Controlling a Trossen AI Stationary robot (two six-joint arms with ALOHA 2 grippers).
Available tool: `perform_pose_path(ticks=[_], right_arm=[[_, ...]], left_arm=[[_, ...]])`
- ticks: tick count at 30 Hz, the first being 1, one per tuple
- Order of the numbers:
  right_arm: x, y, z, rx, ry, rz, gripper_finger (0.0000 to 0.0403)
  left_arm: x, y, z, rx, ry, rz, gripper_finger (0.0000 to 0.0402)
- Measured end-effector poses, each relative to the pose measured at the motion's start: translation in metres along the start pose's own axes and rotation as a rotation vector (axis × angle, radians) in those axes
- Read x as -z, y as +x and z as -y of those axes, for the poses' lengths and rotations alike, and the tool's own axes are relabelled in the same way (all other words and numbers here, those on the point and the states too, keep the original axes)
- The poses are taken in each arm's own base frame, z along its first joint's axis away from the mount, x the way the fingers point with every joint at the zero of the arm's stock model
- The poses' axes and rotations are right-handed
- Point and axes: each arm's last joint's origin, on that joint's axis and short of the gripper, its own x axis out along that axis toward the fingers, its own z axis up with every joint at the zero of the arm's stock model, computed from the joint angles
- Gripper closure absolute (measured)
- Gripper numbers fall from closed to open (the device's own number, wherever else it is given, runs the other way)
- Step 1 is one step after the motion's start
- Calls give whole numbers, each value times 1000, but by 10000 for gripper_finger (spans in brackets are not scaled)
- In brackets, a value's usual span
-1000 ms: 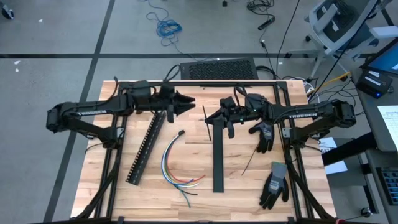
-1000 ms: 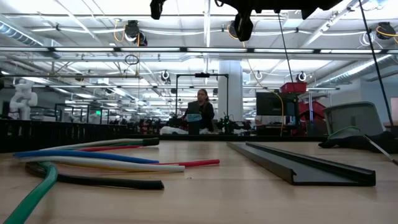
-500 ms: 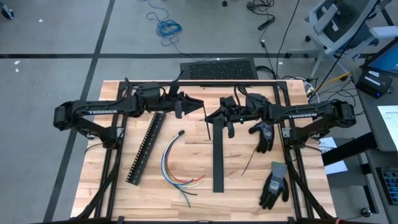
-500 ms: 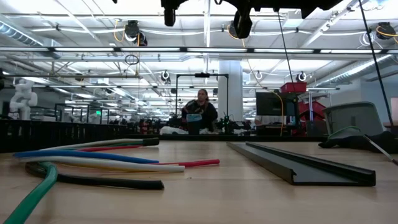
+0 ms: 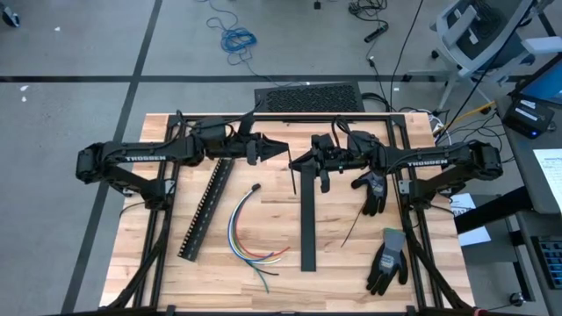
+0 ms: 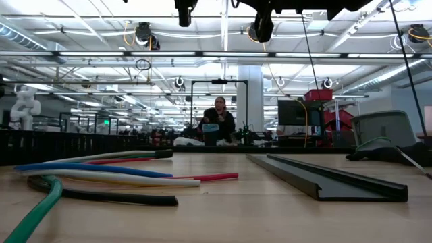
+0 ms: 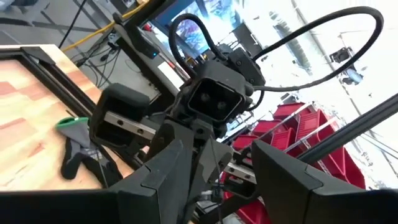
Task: Ziptie cables
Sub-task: Prepare the zip tie
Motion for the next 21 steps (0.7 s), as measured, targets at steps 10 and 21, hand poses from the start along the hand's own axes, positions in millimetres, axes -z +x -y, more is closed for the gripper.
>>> perform_pose_path(ticks=[10, 21], right_arm=[[-1, 0, 3, 49, 5, 22, 403], [-4, -2, 9, 82, 1, 30, 403]], left_arm=[[5, 12, -5, 21, -17, 23, 219], [4, 10, -3, 27, -1, 22, 221]])
